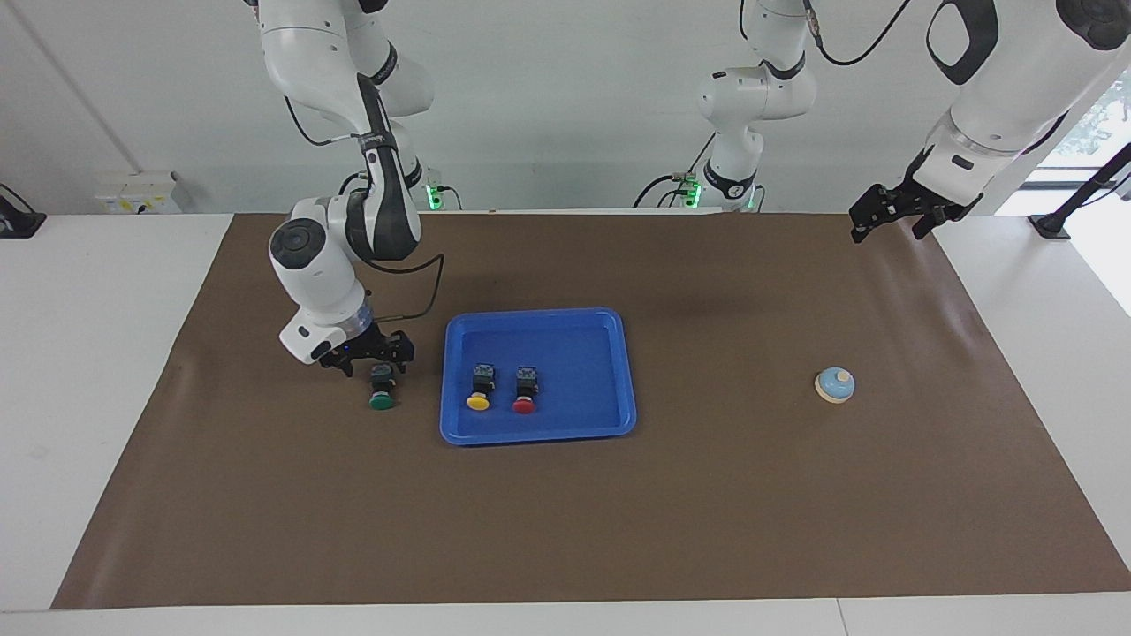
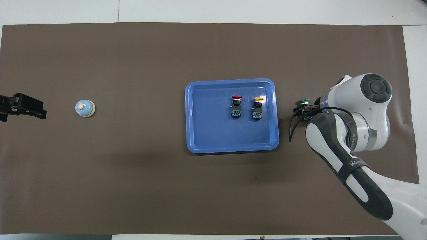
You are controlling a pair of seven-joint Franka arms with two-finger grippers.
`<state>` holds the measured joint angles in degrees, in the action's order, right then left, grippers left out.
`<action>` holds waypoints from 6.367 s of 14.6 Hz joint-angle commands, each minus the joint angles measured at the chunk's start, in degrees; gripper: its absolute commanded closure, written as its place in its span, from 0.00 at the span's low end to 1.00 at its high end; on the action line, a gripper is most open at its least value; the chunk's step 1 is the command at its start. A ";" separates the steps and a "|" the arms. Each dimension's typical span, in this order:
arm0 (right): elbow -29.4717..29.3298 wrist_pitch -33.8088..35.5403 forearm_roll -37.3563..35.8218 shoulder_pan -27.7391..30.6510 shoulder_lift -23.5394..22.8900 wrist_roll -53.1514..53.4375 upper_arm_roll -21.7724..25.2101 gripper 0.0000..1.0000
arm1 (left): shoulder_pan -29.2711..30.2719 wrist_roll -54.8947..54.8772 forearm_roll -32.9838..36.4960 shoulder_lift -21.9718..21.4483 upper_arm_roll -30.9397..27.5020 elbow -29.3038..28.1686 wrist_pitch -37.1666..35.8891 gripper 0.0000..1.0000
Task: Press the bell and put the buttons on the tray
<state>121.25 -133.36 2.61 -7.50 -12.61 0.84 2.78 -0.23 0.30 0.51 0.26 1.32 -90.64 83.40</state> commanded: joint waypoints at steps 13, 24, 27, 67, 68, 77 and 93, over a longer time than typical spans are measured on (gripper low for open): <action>-6.08 4.83 0.99 -1.54 -0.48 6.15 -1.29 1.00 | 0.23 0.58 -0.87 -1.57 -0.09 -2.00 1.23 0.00; -29.32 13.94 1.17 -25.02 -13.92 36.51 -1.29 1.00 | 0.23 0.58 -0.87 -1.57 -0.09 -2.00 1.23 0.00; -28.09 9.63 1.08 -27.04 -15.60 38.18 -1.29 1.00 | 0.23 0.58 -0.87 -1.57 -0.09 -2.00 1.23 0.00; -29.50 44.24 -0.23 6.35 13.31 -0.93 -0.50 0.00 | 0.23 0.58 -0.87 -1.57 -0.09 -2.00 1.23 0.00; -29.41 44.50 -0.23 6.70 13.31 -0.93 -0.50 0.00 | 0.23 0.58 -0.87 -1.57 -0.09 -2.00 1.23 0.00; -28.35 44.60 -0.23 6.36 13.93 -0.93 -0.59 0.00 | 0.23 0.58 -0.87 -1.57 -0.09 -2.00 1.23 0.00; -28.35 44.60 -0.23 6.36 13.93 -0.93 -0.59 0.00 | 0.23 0.58 -0.87 -1.57 -0.09 -2.00 1.23 0.00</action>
<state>93.00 -89.59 2.69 -1.86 1.35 0.55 2.77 -0.23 0.30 0.51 0.25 1.32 -90.64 83.41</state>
